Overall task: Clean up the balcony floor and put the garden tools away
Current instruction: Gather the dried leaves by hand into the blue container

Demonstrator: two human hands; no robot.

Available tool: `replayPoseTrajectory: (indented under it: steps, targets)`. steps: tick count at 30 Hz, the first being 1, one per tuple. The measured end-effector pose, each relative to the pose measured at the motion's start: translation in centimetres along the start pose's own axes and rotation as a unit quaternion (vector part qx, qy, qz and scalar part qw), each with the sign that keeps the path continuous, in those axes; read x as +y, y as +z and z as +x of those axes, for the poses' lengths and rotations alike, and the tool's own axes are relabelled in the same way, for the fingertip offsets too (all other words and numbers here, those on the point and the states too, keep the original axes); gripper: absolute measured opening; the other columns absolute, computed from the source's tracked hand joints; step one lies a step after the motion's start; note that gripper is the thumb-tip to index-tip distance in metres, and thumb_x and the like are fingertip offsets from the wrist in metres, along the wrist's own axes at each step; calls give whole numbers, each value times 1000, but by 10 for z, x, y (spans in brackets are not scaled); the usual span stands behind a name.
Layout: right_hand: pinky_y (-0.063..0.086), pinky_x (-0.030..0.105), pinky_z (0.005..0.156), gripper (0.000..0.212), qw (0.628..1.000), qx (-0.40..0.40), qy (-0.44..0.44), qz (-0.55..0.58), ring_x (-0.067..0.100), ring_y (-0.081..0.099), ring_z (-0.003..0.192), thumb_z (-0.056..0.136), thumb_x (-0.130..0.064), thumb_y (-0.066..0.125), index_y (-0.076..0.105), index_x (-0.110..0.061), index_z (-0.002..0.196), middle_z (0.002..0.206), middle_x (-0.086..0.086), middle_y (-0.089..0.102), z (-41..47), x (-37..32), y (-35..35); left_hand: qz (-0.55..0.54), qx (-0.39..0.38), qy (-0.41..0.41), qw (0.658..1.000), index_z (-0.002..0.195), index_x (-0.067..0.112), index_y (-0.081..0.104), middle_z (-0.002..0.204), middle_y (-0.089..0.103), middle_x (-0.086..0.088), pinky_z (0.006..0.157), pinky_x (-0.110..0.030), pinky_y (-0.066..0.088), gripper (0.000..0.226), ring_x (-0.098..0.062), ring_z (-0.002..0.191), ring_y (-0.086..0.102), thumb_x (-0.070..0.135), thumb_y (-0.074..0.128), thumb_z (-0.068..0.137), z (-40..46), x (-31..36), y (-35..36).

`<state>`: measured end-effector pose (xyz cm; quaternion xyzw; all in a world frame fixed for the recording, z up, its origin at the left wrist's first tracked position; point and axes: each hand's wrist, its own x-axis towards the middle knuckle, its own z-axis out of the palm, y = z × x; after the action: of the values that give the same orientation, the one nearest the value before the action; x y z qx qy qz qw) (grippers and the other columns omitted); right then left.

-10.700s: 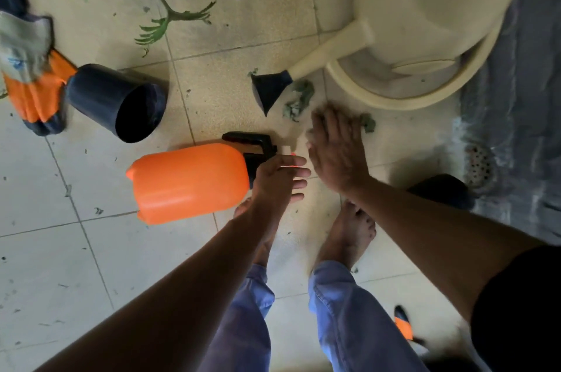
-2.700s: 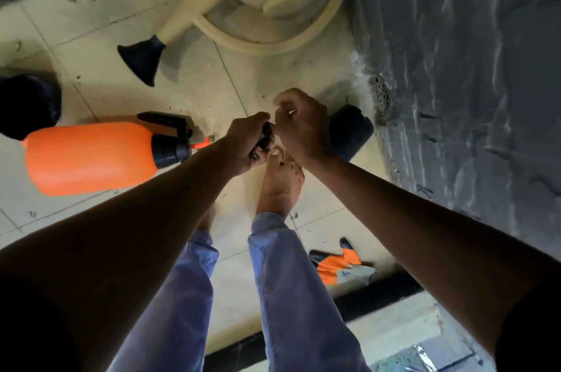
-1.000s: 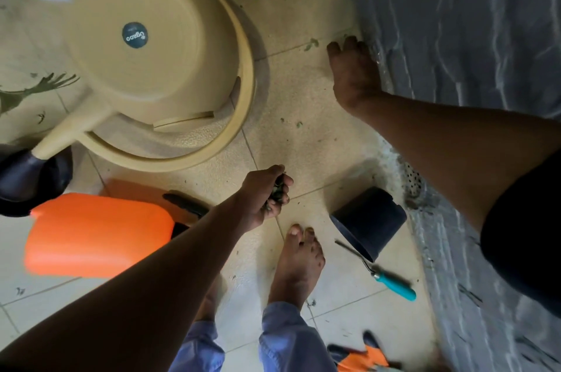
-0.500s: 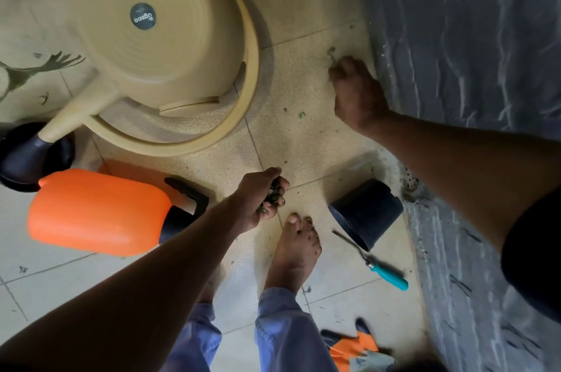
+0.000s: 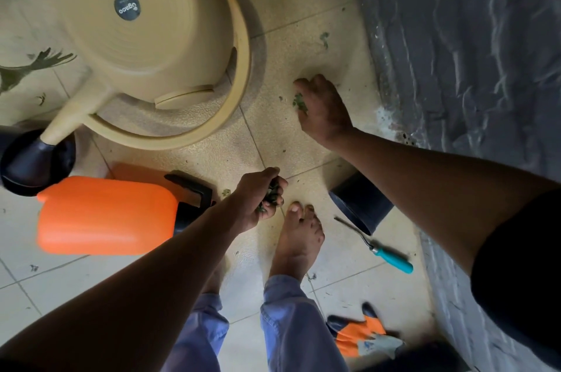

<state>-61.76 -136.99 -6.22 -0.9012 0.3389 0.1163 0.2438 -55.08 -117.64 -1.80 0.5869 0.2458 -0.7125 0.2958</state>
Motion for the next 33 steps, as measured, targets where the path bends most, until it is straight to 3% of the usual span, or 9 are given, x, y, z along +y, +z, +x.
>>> replayPoseTrajectory:
  steps: [2,5,10,14,16,19,23,28,33]
  targets:
    - [52,35,71,46,1000,-9,-6,-26,30,52,114,88,-12,70,55,-15,132,124,14,49,3,-11,0,-1,1,0,1000,78,11,63,66,53,-2,35,-16,28,35,-12,53,49,32,53,105,1,2,-1]
    - [51,35,64,36,996,-23,-56,-69,31,53,107,87,6,59,62,-10,120,118,14,52,5,-24,3,-9,-4,2,1000,79,11,62,66,53,-2,36,-16,28,34,-12,55,49,32,53,104,0,4,-3]
    - [42,31,69,25,991,-60,-102,-64,32,59,98,81,15,53,67,0,95,104,16,62,9,-35,12,-87,-21,-17,996,80,11,61,67,53,-2,36,-14,32,33,-10,54,53,31,51,104,-2,5,-8]
    - [55,29,72,13,990,-25,89,102,24,70,87,81,1,65,76,-5,85,88,7,73,-12,-36,18,-213,-33,-37,976,77,12,59,66,55,-1,35,-13,36,37,-8,52,58,32,46,106,-14,2,-9]
    - [61,33,75,12,948,-9,189,255,17,72,77,80,-2,69,78,-10,82,78,-2,74,-39,-47,10,-220,-25,-32,975,78,11,58,63,56,-1,35,-14,37,38,-9,53,60,31,44,107,-23,-2,-7]
    - [64,39,69,11,887,35,231,397,11,73,68,78,-6,73,79,-16,79,71,-6,75,-93,-80,-12,-197,1,-41,980,79,8,60,65,61,-6,39,-16,45,38,-14,59,63,30,45,106,-42,-8,-3]
    - [60,33,67,9,911,57,220,343,6,71,72,80,-13,75,76,-22,82,76,-10,75,-159,-123,-31,-112,11,-12,994,82,12,61,61,66,-2,47,-19,53,28,-12,53,67,21,45,104,-64,-16,8]
    - [50,36,66,13,933,75,231,266,25,64,87,88,-20,68,79,-22,94,87,2,75,-204,-144,-43,-31,11,-16,999,67,15,53,48,55,1,40,-14,45,35,-10,42,58,17,42,101,-89,-28,17]
    - [28,25,57,4,938,138,239,209,25,59,65,75,-11,74,75,-15,74,70,5,69,-233,-172,-61,59,-11,-11,998,70,17,49,51,49,0,43,-19,41,30,-12,47,54,18,41,99,-109,-31,16]
